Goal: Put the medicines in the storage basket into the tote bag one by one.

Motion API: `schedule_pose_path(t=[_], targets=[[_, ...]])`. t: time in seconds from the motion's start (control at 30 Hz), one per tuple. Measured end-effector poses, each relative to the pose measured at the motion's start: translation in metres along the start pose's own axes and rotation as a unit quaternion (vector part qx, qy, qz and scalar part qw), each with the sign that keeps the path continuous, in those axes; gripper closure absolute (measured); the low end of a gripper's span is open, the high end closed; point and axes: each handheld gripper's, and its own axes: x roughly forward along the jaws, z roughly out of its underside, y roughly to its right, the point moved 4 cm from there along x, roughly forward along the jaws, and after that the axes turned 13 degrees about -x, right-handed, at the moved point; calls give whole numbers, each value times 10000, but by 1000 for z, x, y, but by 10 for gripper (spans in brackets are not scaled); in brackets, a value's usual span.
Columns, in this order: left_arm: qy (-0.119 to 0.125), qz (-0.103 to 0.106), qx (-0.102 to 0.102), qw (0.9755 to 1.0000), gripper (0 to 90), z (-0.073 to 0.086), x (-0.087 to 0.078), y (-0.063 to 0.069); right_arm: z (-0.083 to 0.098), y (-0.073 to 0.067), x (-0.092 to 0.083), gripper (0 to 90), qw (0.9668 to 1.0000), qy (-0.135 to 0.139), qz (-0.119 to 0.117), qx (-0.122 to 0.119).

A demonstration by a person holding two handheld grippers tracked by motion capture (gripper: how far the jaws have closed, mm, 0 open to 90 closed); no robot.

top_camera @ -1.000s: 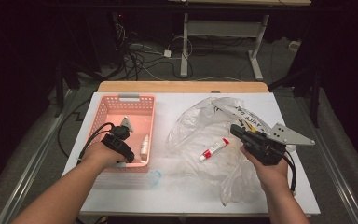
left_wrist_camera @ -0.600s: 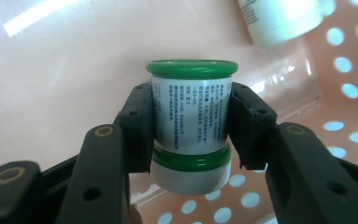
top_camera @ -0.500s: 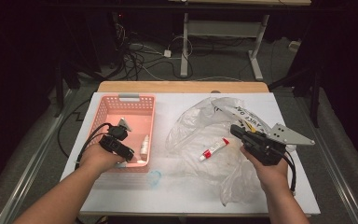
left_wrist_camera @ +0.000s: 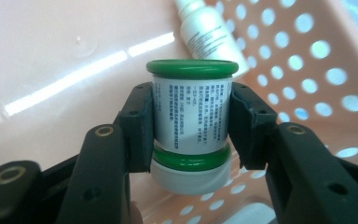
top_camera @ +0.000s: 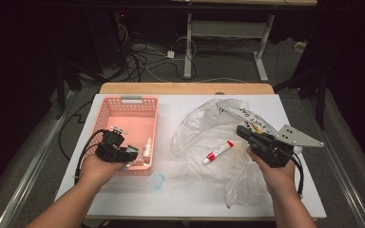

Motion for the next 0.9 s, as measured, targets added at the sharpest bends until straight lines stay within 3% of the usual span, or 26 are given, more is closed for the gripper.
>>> schedule_pose_path(t=[0.1, 0.23, 0.37, 0.5, 0.67, 0.9], targets=[[245, -64, 14, 9997, 538, 2, -1, 1, 0, -1, -1, 900, 10000, -10, 4, 10], [413, 80, 38, 9991, 538, 6, 0, 4, 0, 0, 0, 900, 10000, 2, 0, 7], [693, -10, 161, 9975, 538, 10, 1, 6, 0, -1, -1, 900, 10000, -16, 4, -10], [811, -33, 292, 9963, 538, 11, 0, 9, -1, 0, -1, 900, 10000, 18, 21, 43], [984, -128, 540, 9936, 538, 14, 1, 13, -1, -1, -1, 900, 10000, -4, 19, -2], [1362, 41, 549, 9892, 538, 17, -1, 13, -1, -2, 0, 900, 10000, -14, 17, -13]])
